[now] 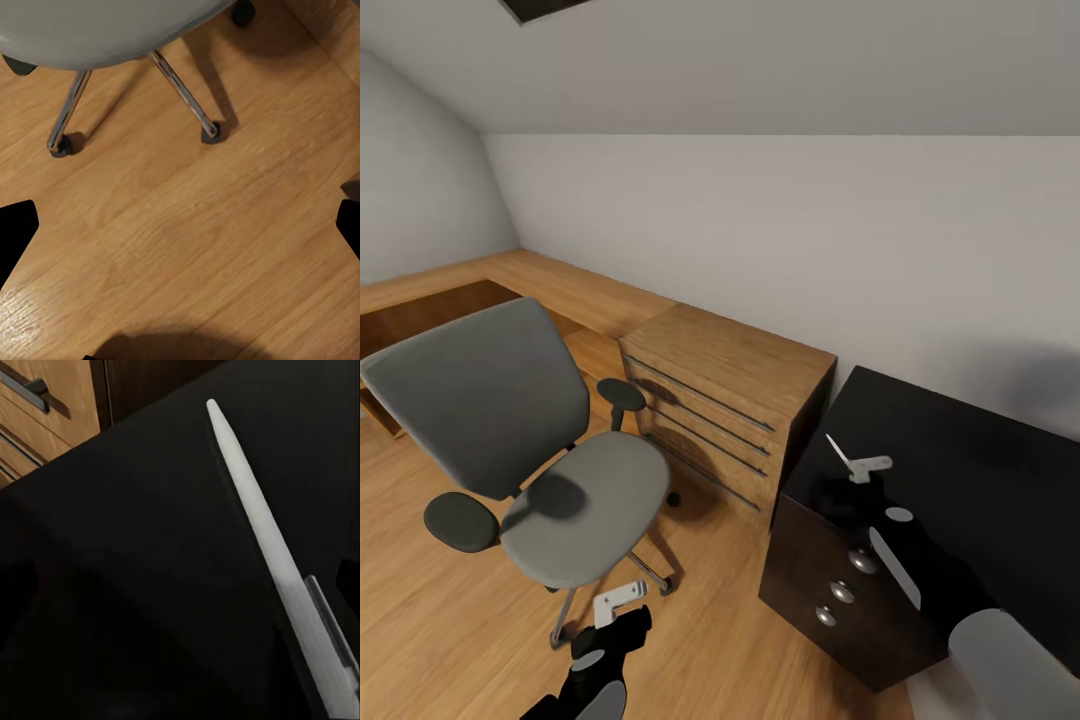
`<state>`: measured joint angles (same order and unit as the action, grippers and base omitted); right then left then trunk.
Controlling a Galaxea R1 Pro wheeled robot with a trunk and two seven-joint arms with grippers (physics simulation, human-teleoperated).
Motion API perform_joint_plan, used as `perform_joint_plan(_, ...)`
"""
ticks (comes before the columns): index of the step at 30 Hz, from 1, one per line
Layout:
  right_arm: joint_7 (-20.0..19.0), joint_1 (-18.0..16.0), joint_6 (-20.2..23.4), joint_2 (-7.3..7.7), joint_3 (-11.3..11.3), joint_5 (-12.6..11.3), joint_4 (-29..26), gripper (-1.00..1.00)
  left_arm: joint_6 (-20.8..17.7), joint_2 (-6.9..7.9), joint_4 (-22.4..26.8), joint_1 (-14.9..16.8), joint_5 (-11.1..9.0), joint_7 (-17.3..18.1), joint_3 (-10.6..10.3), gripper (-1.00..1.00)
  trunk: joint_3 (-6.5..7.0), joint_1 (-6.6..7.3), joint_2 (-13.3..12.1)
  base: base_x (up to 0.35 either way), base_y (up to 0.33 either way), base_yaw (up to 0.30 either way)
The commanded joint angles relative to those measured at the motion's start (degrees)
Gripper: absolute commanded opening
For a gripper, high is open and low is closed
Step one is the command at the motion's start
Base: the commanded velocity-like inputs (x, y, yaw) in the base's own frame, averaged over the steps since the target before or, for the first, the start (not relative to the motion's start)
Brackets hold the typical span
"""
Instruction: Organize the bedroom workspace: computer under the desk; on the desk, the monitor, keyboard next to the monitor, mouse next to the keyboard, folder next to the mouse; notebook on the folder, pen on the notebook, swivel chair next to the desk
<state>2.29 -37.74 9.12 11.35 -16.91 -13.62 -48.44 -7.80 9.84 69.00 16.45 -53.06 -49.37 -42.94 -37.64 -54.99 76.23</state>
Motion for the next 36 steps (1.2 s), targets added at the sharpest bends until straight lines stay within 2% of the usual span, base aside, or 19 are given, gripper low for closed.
perform_joint_plan(1, 0.2, -0.6, -0.6, 0.14, -0.1, -0.5, 1.3, 1.0, -0.3, 0.07, 0.1, 0.1, -0.1, -0.4, -0.5, 1.0, -0.05, 0.0, 0.0, 0.0, 0.0, 0.0)
perform_joint_plan(10, 0.1, -4.6, -2.8, 0.3, 0.1, -0.5, 8.6, 1.0, 0.7, 0.05, 0.0, 0.1, -0.2, -0.3, -1.1, 1.0, -0.05, 0.0, 0.0, 0.0, 0.0, 0.0)
perform_joint_plan(21, 0.1, -5.7, -2.6, 0.33, 0.1, -0.7, 10.6, 1.0, 0.9, 0.01, -1.2, 0.1, 0.0, -0.2, -1.5, 1.0, -0.05, 0.0, 0.0, 0.0, 0.0, 0.0)
perform_joint_plan(31, 0.0, -10.1, -2.4, 0.2, 0.2, -1.1, 18.5, 1.0, 0.9, 0.0, -1.3, 0.1, 0.1, -0.4, -1.5, 1.0, -0.05, 0.0, 0.0, 0.0, 0.0, 0.0)
perform_joint_plan(36, 0.0, -10.7, -1.5, 0.11, 0.3, -1.2, 19.6, 1.0, 0.9, 0.0, -1.3, 0.1, 0.1, -0.4, -1.5, 1.0, -0.05, 0.0, 0.0, 0.0, 0.0, 0.0)
